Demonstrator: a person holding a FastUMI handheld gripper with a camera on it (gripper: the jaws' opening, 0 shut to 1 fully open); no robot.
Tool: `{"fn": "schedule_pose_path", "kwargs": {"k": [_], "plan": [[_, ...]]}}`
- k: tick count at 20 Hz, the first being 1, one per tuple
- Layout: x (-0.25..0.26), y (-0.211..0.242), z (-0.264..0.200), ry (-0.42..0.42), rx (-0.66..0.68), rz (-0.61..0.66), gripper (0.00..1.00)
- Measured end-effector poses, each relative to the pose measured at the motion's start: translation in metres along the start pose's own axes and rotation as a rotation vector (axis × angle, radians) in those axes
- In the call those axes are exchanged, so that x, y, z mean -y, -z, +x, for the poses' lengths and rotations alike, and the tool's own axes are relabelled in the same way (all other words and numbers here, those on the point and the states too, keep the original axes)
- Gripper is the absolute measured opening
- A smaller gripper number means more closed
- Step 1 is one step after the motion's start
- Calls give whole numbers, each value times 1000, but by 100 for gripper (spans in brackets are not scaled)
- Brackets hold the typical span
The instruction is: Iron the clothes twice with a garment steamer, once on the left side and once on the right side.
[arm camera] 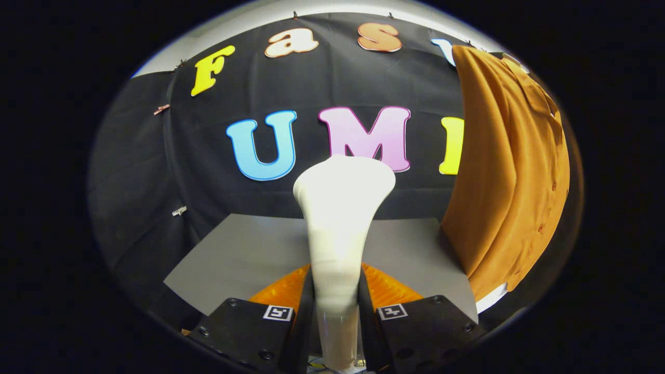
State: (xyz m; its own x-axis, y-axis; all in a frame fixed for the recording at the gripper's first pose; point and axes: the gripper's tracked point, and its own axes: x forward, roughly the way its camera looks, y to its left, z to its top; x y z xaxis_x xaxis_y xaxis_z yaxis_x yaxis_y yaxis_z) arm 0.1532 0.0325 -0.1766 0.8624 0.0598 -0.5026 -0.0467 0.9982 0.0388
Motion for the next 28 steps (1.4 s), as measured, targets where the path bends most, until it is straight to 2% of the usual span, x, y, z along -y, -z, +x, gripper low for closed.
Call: {"fn": "schedule_pose_path", "kwargs": {"k": [8,14,21,28], "plan": [[-8,-25,-71,-3,120,93,44],[-7,-29,-132,37,200,108,44],[55,-30,-191,185,273,139,44],[145,-40,-208,299,303,152,44]]}}
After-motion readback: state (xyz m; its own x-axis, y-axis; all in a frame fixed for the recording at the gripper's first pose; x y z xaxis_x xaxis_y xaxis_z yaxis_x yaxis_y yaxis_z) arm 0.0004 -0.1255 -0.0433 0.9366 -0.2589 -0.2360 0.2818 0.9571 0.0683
